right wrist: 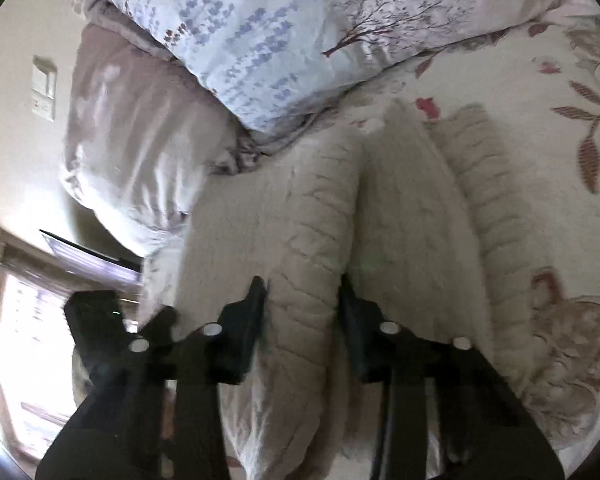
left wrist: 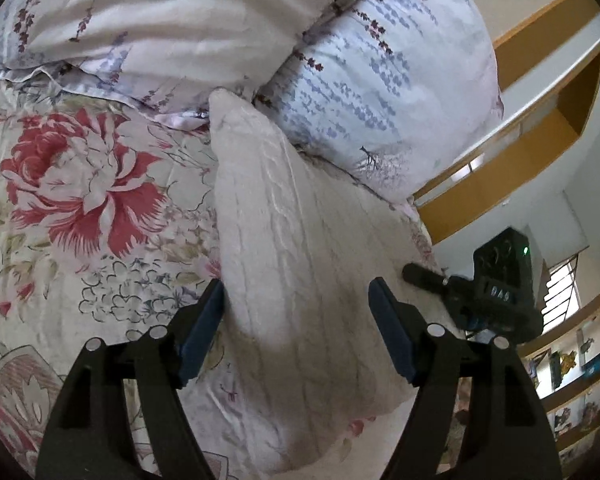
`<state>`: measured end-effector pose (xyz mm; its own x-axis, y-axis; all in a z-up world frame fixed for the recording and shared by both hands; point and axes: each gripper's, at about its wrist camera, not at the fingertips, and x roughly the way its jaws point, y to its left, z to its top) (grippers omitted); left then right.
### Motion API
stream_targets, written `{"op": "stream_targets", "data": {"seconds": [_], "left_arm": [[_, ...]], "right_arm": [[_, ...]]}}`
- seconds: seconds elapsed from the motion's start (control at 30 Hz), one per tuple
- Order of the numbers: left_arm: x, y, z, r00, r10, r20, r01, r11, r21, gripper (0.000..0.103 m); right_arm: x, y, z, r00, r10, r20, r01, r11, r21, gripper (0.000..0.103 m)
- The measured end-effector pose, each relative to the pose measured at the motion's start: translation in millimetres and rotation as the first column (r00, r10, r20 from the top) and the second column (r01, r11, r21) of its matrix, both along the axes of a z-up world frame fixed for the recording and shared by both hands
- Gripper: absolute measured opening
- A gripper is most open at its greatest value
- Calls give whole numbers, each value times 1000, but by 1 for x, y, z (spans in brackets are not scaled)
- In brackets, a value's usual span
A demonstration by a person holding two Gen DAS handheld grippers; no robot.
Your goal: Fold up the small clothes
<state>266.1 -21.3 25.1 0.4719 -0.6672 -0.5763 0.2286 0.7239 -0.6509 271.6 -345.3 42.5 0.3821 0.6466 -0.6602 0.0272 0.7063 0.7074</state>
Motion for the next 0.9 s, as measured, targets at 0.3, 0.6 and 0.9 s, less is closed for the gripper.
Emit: {"op": "stream_targets", "data": {"seconds": [0.3,0.6,0.9], "left_arm": [[1,0,-14,998,-24,-56,22,999,-39,73],[0,12,-14,998,3,-63,-8,997,-77,75],[-5,8,-10,999,-23,-34,20,996,-92,77]], "right_arm": [[23,4,-24,998,-16,-61,22,994,106,39],[17,23,26,984,-20,179,51,985,-167,18],[3,5,60,960,-43,277,159,899,-409,18]]}}
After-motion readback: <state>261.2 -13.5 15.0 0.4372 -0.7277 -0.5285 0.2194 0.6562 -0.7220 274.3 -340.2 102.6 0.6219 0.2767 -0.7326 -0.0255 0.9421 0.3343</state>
